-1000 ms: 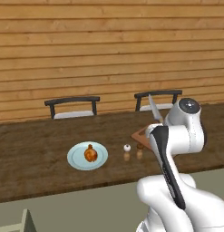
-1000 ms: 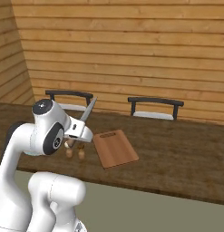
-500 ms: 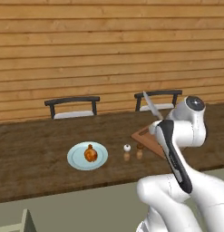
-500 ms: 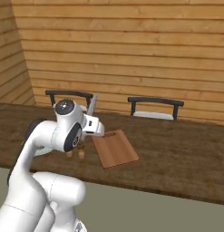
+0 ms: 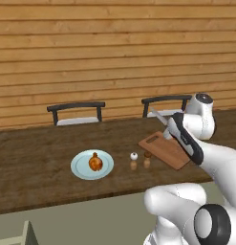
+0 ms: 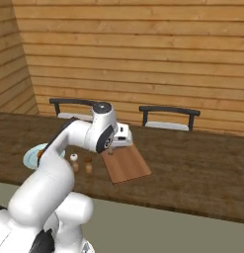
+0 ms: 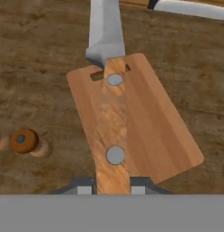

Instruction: Pick up the knife from the drawer and place it on the cutting board. Then place the meat from the plate to the cutting board.

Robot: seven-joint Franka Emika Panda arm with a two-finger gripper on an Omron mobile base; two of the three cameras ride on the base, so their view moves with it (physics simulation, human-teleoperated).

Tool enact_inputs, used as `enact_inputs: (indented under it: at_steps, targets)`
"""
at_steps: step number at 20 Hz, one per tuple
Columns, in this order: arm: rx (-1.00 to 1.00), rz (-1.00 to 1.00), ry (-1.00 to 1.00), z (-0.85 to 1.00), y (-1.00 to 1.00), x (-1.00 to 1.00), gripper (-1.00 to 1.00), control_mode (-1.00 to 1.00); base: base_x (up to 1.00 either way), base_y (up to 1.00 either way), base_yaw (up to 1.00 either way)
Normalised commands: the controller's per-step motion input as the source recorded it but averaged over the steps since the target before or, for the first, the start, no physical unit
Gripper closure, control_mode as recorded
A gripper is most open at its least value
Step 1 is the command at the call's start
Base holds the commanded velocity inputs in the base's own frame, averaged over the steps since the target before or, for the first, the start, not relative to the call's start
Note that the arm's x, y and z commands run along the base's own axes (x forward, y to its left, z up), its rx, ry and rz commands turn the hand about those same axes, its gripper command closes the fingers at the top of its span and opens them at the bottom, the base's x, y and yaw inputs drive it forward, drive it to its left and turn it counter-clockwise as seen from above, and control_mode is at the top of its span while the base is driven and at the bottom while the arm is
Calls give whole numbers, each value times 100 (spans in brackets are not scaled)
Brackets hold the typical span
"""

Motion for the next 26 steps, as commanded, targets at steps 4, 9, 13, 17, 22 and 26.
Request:
enact_inputs:
  at_steps: [4,9,13,17,22,26]
  targets:
    - [-3,0,15,-53,-39,6,100,-100,0,0,0]
    - [-2,6,0,-54,-38,8,100,-100,0,0,0]
    - [-11,3,0,-48,-7,7,100,-100,0,0,0]
    - [-7,1,0,-44,-18,3,100,-100,0,0,0]
    - [0,2,0,-36,-32,2,100,-100,0,0,0]
    - [0,4,0,-8,0,7,100,-100,0,0,0]
